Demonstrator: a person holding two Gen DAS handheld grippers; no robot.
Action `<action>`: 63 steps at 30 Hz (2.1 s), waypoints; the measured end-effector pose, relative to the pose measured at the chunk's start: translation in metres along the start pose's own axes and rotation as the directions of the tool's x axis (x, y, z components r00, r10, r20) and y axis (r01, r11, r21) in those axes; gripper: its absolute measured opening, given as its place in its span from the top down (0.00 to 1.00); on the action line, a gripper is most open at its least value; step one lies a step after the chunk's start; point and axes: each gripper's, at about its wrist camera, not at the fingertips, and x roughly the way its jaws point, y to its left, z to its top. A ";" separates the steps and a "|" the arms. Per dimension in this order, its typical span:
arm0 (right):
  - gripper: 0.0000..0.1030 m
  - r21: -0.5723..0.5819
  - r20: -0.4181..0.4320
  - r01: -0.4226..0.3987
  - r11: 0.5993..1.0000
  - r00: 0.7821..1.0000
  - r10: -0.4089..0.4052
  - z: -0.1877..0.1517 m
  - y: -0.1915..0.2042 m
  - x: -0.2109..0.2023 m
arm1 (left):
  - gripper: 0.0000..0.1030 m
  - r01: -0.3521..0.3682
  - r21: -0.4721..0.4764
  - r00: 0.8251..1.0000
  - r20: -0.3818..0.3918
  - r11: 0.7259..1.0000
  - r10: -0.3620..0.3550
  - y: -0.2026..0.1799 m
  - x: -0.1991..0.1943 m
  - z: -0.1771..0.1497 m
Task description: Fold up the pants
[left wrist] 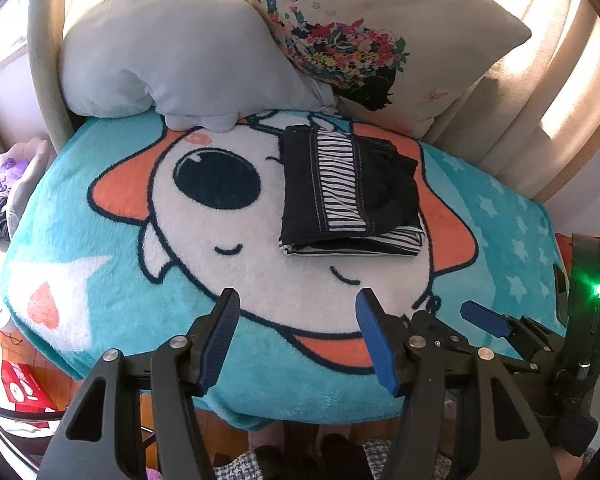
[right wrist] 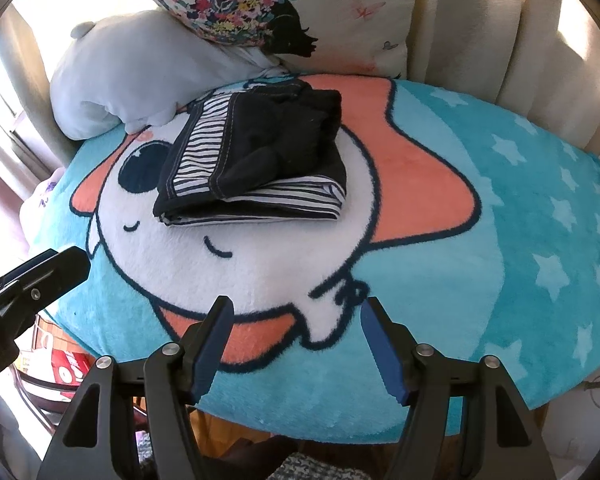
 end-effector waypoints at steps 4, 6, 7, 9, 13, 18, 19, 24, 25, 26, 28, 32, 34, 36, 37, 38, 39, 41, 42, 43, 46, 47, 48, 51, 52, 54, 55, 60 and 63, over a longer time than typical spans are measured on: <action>0.31 -0.003 -0.007 0.000 1.000 1.000 0.000 0.002 0.003 0.003 | 0.42 -0.001 -0.006 1.000 -0.016 1.000 0.001 0.003 0.004 0.001; 0.31 -0.003 -0.012 -0.001 1.000 1.000 0.001 0.003 0.003 0.005 | 0.42 0.000 -0.007 1.000 -0.023 1.000 0.000 0.004 0.007 0.002; 0.31 -0.002 -0.014 -0.001 1.000 1.000 0.001 0.004 0.003 0.005 | 0.42 0.000 -0.008 1.000 -0.024 1.000 -0.001 0.005 0.007 0.003; 0.31 0.000 -0.018 0.000 1.000 1.000 0.000 0.004 0.002 0.007 | 0.42 0.000 -0.007 1.000 -0.022 1.000 0.000 0.005 0.007 0.003; 0.31 0.001 -0.023 0.001 1.000 1.000 -0.001 0.005 0.002 0.009 | 0.42 0.001 -0.006 1.000 -0.023 1.000 -0.001 0.006 0.009 0.003; 0.31 0.008 -0.029 0.003 1.000 1.000 -0.003 0.004 0.002 0.010 | 0.42 0.002 -0.003 1.000 -0.030 1.000 -0.002 0.007 0.011 0.003; 0.31 0.010 -0.031 0.004 1.000 1.000 -0.003 0.004 0.001 0.011 | 0.42 0.002 -0.003 1.000 -0.030 1.000 -0.002 0.007 0.011 0.003; 0.31 0.015 -0.039 0.004 1.000 0.999 -0.003 0.001 0.001 0.012 | 0.42 -0.001 -0.009 1.000 -0.031 1.000 0.001 0.008 0.011 0.001; 0.31 0.015 -0.040 0.004 1.000 0.999 -0.003 0.001 0.002 0.012 | 0.42 -0.002 -0.011 1.000 -0.031 1.000 0.001 0.009 0.011 0.001; 0.31 0.015 -0.040 0.003 1.000 0.999 -0.003 0.001 0.002 0.012 | 0.42 -0.002 -0.012 1.000 -0.030 1.000 0.002 0.009 0.011 0.000; 0.31 0.015 -0.041 0.004 1.000 0.999 -0.003 0.000 0.002 0.012 | 0.42 -0.003 -0.013 1.000 -0.030 1.000 0.002 0.010 0.010 -0.001; 0.31 0.016 -0.041 0.004 1.000 0.999 -0.004 0.000 0.002 0.012 | 0.42 -0.001 -0.010 1.000 -0.031 1.000 0.001 0.010 0.010 0.001; 0.31 0.017 -0.042 0.005 1.000 0.999 -0.004 -0.001 0.002 0.012 | 0.42 -0.001 -0.011 1.000 -0.031 1.000 0.000 0.010 0.010 0.000; 0.31 0.018 -0.043 0.006 1.000 0.999 -0.005 -0.002 0.002 0.012 | 0.42 0.000 -0.009 0.999 -0.032 1.000 0.000 0.010 0.011 0.001; 0.31 0.020 -0.044 0.006 1.000 0.999 -0.005 -0.002 0.001 0.012 | 0.42 0.000 -0.010 0.999 -0.033 1.000 0.000 0.010 0.011 0.001; 0.31 0.022 -0.045 0.007 1.000 0.999 -0.006 -0.003 0.000 0.012 | 0.42 0.000 -0.010 0.999 -0.033 1.000 0.000 0.010 0.010 0.000; 0.31 0.023 -0.046 0.007 1.000 0.999 -0.006 -0.003 0.000 0.012 | 0.42 0.001 -0.009 0.999 -0.035 1.000 -0.001 0.009 0.010 -0.001; 0.31 0.027 -0.046 0.009 1.000 0.999 -0.007 -0.004 -0.001 0.012 | 0.42 0.003 -0.006 0.999 -0.036 1.000 -0.003 0.009 0.009 -0.003; 0.31 0.028 -0.046 0.009 1.000 0.999 -0.008 -0.004 -0.001 0.012 | 0.42 0.003 -0.005 0.999 -0.037 1.000 -0.003 0.009 0.009 -0.003; 0.31 0.029 -0.046 0.010 1.000 0.999 -0.009 -0.004 -0.002 0.012 | 0.42 0.004 -0.003 0.999 -0.037 1.000 -0.004 0.008 0.009 -0.003; 0.31 0.030 -0.049 0.012 0.999 0.999 -0.010 -0.005 -0.002 0.012 | 0.42 0.007 0.002 0.999 -0.041 1.000 -0.007 0.007 0.010 -0.003; 0.31 0.031 -0.050 0.012 0.999 0.999 -0.010 -0.005 -0.002 0.012 | 0.42 0.008 0.003 0.999 -0.043 1.000 -0.008 0.008 0.009 -0.004; 0.31 0.031 -0.051 0.012 0.999 0.999 -0.011 -0.005 -0.002 0.012 | 0.42 0.008 0.003 0.999 -0.045 1.000 -0.008 0.008 0.010 -0.003; 0.31 0.034 -0.056 0.014 0.999 0.998 -0.012 -0.006 -0.001 0.013 | 0.42 0.011 0.002 0.999 -0.052 1.000 -0.011 0.009 0.012 -0.002; 0.31 0.035 -0.057 0.015 0.999 0.998 -0.013 -0.006 -0.001 0.013 | 0.42 0.012 0.001 0.998 -0.054 1.000 -0.012 0.010 0.012 -0.002; 0.31 0.036 -0.056 0.017 0.999 0.998 -0.015 -0.006 0.000 0.013 | 0.42 0.014 0.002 0.998 -0.056 1.000 -0.014 0.010 0.013 -0.001; 0.31 0.035 -0.056 0.017 0.999 0.998 -0.015 -0.006 0.000 0.013 | 0.42 0.014 0.002 0.998 -0.055 1.000 -0.014 0.010 0.013 -0.001; 0.31 0.035 -0.059 0.019 0.999 0.998 -0.017 -0.006 0.004 0.015 | 0.42 0.012 -0.003 0.998 -0.056 1.000 -0.012 0.010 0.013 -0.002; 0.31 0.029 -0.060 0.018 0.999 0.998 -0.017 -0.005 0.008 0.017 | 0.42 0.011 -0.007 0.998 -0.058 1.000 -0.012 0.015 0.013 -0.002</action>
